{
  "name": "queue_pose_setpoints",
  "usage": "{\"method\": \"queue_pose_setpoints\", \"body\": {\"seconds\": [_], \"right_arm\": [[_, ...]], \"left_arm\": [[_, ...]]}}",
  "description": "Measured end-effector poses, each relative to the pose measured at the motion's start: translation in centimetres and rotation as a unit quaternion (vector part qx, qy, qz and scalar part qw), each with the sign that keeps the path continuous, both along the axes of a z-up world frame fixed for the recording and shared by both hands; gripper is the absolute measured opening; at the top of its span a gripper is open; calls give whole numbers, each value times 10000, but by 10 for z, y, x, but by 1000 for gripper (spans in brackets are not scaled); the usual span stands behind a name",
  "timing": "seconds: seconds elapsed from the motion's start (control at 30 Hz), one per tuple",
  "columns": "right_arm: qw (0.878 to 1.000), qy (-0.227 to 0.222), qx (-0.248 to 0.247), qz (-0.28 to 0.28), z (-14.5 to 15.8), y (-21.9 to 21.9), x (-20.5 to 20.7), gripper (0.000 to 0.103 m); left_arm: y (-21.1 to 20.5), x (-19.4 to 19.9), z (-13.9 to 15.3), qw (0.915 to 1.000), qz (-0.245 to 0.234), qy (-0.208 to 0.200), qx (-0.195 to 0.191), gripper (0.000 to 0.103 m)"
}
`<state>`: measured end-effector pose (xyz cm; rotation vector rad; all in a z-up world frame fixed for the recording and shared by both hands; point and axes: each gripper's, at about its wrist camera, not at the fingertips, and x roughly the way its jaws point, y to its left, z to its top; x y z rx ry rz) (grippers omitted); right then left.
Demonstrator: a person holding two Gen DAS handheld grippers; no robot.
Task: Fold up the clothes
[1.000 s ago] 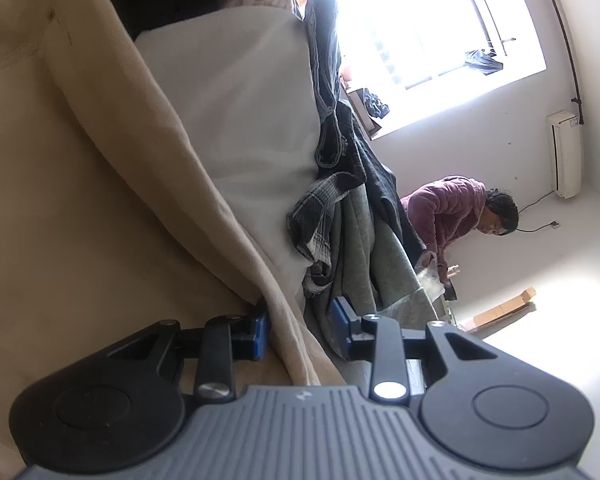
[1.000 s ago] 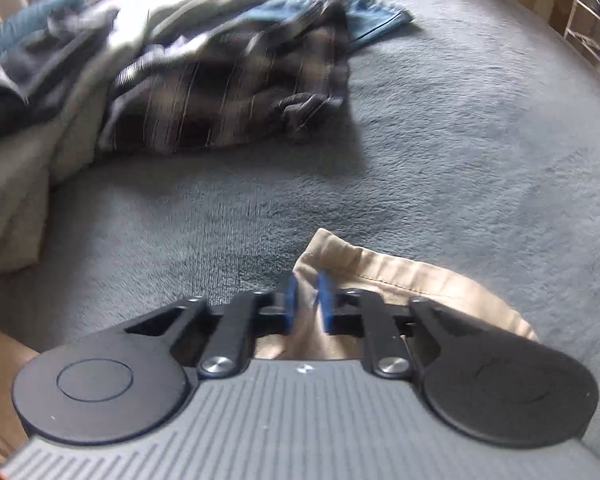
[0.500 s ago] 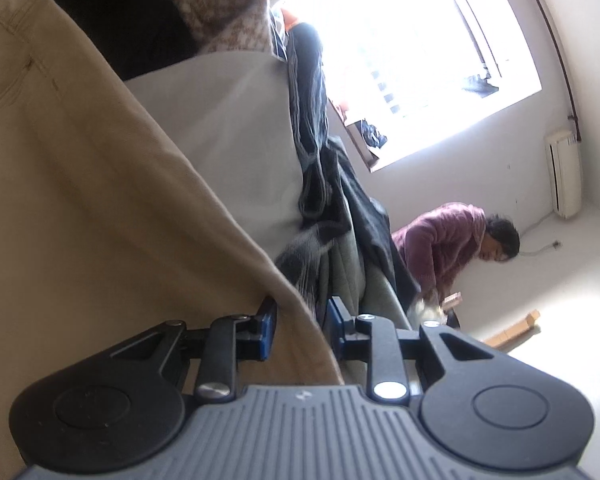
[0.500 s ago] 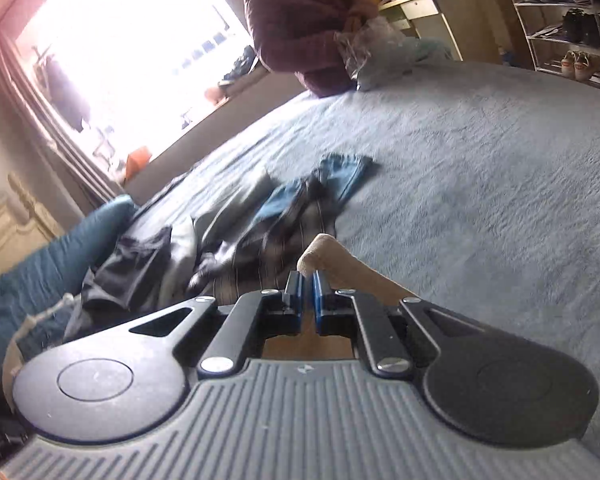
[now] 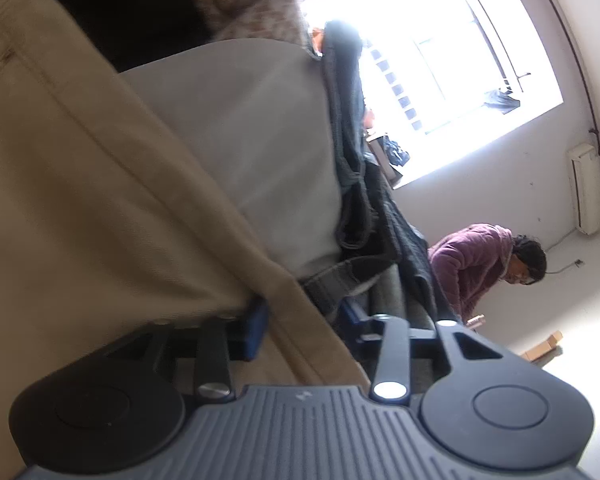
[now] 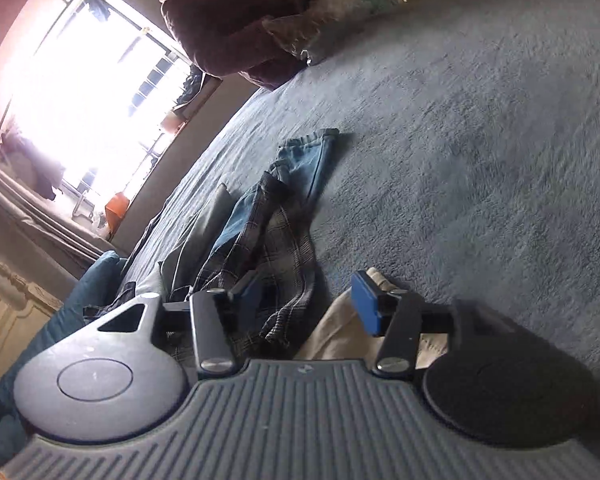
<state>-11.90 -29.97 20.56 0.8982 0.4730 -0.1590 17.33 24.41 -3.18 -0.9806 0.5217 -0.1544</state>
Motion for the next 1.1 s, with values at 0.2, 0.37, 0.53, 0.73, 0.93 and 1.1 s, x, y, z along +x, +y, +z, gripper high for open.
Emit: {"method": "queue_pose_setpoints", "body": {"seconds": [0.2,0.37,0.53,0.73,0.93,1.1], "right_arm": [[9985,-463,60,-272,20,-39,-58,64],[9992,201,337,3,16,-58,-98,65],[9946,726,543,511,3,-37,-123,65],[9923,950,485,624,-8,-9,-117,64],[9938,876,407,546,-13,-1,-95,54],[9952,781,334,490,-21,-3,-87,16]], "left_arm": [[-9,-21,25,9988,-341,-169,315,73],[-32,-60,56,9888,-981,-473,1020,84],[-95,-101,76,9413,-2149,-747,2495,93],[-201,-141,54,8287,-3408,-931,4341,87],[-265,-149,15,7579,-3760,-1242,5184,69],[-285,-152,2,7350,-3799,-1245,5476,58]]}}
